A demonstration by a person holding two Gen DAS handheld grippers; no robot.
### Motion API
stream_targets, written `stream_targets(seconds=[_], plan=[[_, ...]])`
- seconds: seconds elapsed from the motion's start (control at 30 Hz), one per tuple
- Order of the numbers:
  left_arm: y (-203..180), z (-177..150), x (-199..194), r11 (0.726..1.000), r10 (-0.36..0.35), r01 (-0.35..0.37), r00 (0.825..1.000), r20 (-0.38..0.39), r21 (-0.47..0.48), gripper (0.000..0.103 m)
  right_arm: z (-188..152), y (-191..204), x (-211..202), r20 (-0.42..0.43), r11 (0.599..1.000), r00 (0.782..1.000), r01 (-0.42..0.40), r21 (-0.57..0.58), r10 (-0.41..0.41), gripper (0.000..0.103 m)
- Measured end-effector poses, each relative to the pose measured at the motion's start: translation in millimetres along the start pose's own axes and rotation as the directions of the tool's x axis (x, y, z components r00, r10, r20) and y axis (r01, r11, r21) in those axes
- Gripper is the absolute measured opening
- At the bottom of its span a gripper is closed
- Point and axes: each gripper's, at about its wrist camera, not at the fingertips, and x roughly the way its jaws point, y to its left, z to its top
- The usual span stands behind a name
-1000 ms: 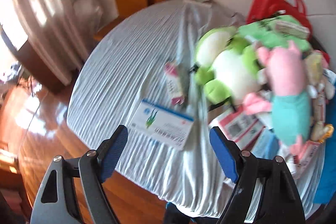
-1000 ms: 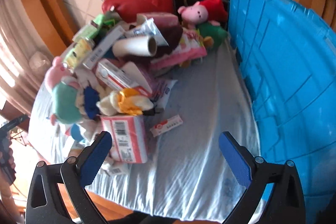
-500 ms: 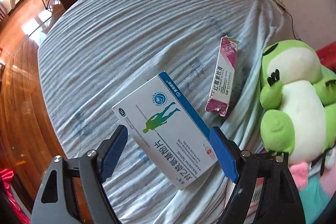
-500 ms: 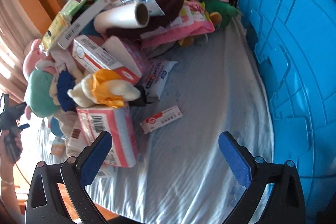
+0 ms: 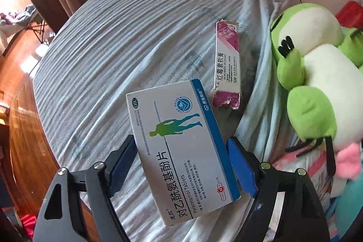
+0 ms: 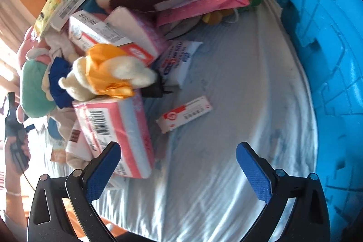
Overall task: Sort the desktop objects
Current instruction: 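Move both tools back to the pile and grasp the white medicine box with left tool, then grasp the pink tissue pack with right tool while left tool holds the white box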
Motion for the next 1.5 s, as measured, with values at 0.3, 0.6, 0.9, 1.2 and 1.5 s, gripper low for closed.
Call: stream_targets(seconds=[0.3, 0.6, 0.9, 1.2, 1.5], plan=[[11.6, -43.9, -24.5, 0.995, 0.017, -0.022, 0.998, 0.058, 0.095, 0.078, -5.8, 63.6, 22.9, 0.01, 0.998, 0.999, -0.042, -0.054, 0.042, 0.103], [0.7, -51.5, -28.4, 0.981, -0.019, 0.001, 0.996, 0.09, 0.194, 0.078, -31.5, 97.4, 9.7, 0.05, 0.997, 0.998, -0.022, -0.079, 0.026, 0.082], [-6.9, -62.4, -64.8, 0.965, -0.07, 0.016, 0.978, 0.199, 0.263, 0.078, -41.3, 130.0, 16.5, 0.077, 0.994, 0.997, -0.024, -0.106, 0.032, 0.052], [-21.1, -63.5, -92.2, 0.959, -0.109, 0.032, 0.959, 0.26, 0.283, 0.078, -25.2, 99.2, 14.2, 0.156, 0.996, 0.984, 0.08, 0.037, -0.085, 0.088], [-49.5, -68.8, -109.9, 0.963, -0.107, 0.027, 0.951, 0.29, 0.27, 0.078, -4.6, 95.1, 51.4, 0.158, 0.988, 0.975, 0.155, 0.022, -0.157, 0.089]])
